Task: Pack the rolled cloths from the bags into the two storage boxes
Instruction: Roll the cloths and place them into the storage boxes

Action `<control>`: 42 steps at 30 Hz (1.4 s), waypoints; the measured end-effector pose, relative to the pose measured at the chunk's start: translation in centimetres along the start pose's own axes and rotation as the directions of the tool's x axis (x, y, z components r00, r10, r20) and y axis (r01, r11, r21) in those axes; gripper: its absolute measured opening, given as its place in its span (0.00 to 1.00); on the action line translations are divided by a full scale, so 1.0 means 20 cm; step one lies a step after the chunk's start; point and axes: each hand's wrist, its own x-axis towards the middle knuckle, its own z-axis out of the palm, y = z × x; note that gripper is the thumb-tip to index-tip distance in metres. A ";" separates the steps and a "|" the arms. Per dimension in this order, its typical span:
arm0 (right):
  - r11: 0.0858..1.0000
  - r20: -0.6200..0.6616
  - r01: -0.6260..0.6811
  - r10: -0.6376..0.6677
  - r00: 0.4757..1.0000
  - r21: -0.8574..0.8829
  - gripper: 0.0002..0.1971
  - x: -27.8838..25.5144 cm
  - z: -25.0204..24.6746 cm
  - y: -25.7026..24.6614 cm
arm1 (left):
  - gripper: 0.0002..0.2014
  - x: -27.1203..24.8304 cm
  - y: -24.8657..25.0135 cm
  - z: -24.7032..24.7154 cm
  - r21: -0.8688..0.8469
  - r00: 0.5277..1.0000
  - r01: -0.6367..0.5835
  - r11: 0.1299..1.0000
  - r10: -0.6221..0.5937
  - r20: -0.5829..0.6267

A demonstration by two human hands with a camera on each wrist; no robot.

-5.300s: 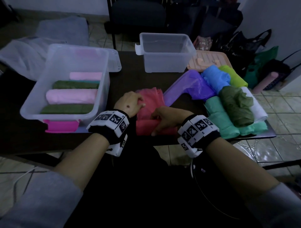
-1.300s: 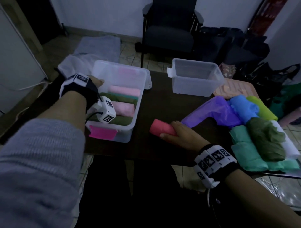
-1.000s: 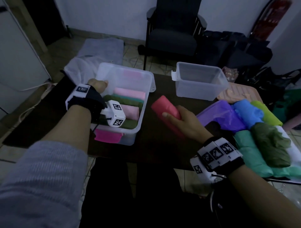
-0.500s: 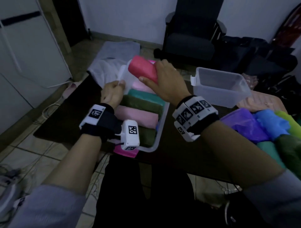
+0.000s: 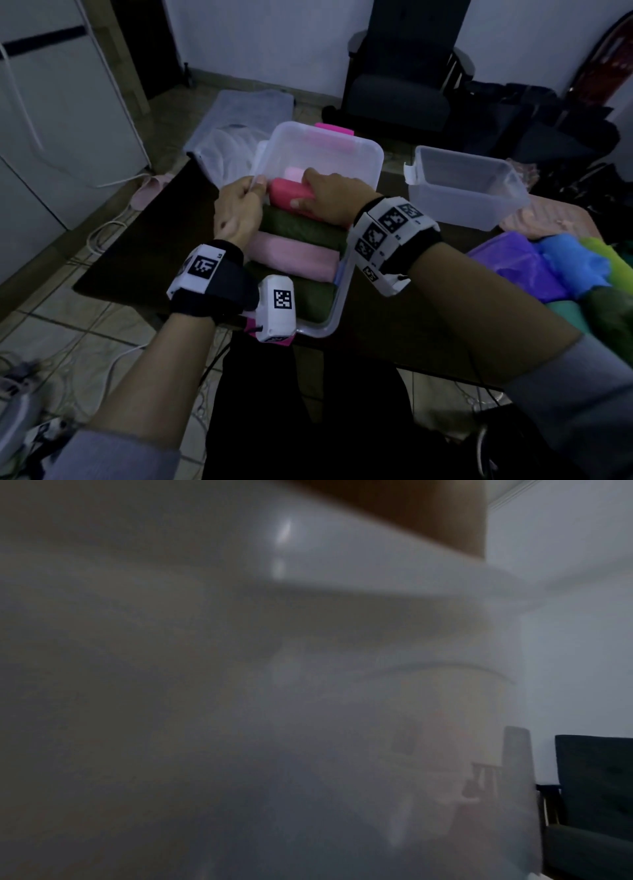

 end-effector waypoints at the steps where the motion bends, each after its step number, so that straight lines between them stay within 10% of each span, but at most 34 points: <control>1: 0.999 0.045 -0.024 0.023 0.999 0.031 0.26 0.01 0.00 -0.01 | 0.13 0.00 0.00 0.00 0.008 1.000 -0.001 1.000 0.001 -0.002; 8: 0.991 -0.196 0.015 -0.041 0.980 -0.130 0.24 -0.01 0.07 -0.05 | 0.14 0.00 0.01 0.00 0.002 1.000 -0.003 1.000 0.003 0.004; 17: 1.000 0.083 0.011 -0.012 0.997 0.015 0.36 -0.01 0.21 -0.08 | 0.14 0.00 0.03 0.02 0.046 1.000 -0.008 0.999 0.009 -0.018; 22: 0.995 -0.274 0.082 -0.093 0.957 -0.052 0.30 -0.05 0.16 -0.05 | 0.17 0.03 0.03 0.03 0.103 0.999 0.027 0.994 -0.030 0.031; 25: 0.985 -0.476 -0.084 0.147 0.867 0.152 0.34 -0.14 0.18 -0.03 | 0.16 0.05 0.04 0.04 0.139 0.997 0.035 0.990 -0.044 0.062; 27: 0.805 -0.280 -0.217 0.424 0.861 0.553 0.35 -0.21 0.20 -0.01 | 0.16 0.06 0.06 0.06 0.154 0.995 0.038 0.987 -0.051 0.084; 31: 0.405 -0.021 -0.189 0.460 0.888 0.895 0.28 -0.23 0.29 0.10 | 0.19 0.11 0.07 0.10 0.225 0.989 0.068 0.972 -0.095 0.111; 37: 0.296 0.008 -0.176 0.491 0.871 0.939 0.16 -0.12 0.35 0.20 | 0.17 0.20 0.08 0.14 0.277 0.956 0.196 0.941 -0.246 0.157; 42: 0.358 0.012 -0.200 0.463 0.886 0.912 0.16 -0.14 0.35 0.22 | 0.17 0.18 0.09 0.19 0.534 0.977 0.012 0.845 -0.124 0.175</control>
